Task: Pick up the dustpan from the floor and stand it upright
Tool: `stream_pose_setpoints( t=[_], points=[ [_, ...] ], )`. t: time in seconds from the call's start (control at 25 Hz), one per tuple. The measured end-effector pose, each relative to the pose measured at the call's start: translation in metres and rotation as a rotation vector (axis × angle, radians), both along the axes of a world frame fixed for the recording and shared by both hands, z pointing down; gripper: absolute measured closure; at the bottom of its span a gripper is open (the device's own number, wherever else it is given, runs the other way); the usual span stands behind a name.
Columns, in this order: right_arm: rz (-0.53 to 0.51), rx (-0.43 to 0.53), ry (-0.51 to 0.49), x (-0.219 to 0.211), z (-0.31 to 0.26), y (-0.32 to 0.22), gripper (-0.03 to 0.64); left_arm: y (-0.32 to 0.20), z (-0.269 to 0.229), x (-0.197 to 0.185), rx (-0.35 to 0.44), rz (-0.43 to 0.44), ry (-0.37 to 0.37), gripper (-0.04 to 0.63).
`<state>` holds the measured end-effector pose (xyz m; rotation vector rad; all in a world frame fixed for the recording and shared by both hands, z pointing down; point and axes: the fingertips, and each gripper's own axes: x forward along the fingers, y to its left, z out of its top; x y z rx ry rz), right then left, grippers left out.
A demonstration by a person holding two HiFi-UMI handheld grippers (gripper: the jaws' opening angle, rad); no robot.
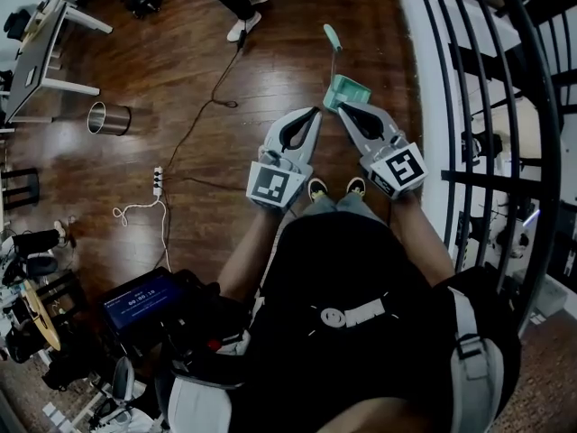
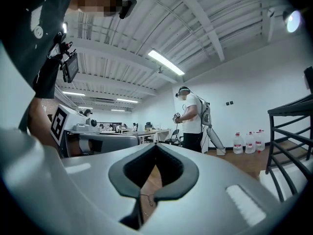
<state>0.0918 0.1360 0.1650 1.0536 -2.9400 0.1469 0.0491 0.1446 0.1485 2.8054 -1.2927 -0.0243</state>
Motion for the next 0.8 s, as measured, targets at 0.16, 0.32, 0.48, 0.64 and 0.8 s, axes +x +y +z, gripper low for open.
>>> stream_pose_setpoints(
  t=[0.16,0.32,0.48,0.64,0.8],
  points=[
    [0.005,0.005,0.018,0.007,-0.005,0.003,0.615,0.005,-0.005,0.011,0.005,0.0,0.003,0.577],
    [-0.003,-0.002,0.017,0.012,-0.005,0.005,0.615,0.006,-0.006,0.018,-0.008,-0.002,0.013,0.577],
    [-0.021,-0.001,0.015,0.008,-0.006,0.005,0.615,0.003,-0.009,0.015,0.005,-0.015,0.008,0.577],
    [-0.018,-0.008,0.032,0.009,-0.008,0.003,0.615,0.001,-0.01,0.016,0.005,-0.015,0.002,0.577],
    [-0.027,-0.004,0.029,0.01,-0.01,0.0,0.615,0.0,-0.011,0.017,-0.002,-0.019,0.009,0.577]
  ],
)
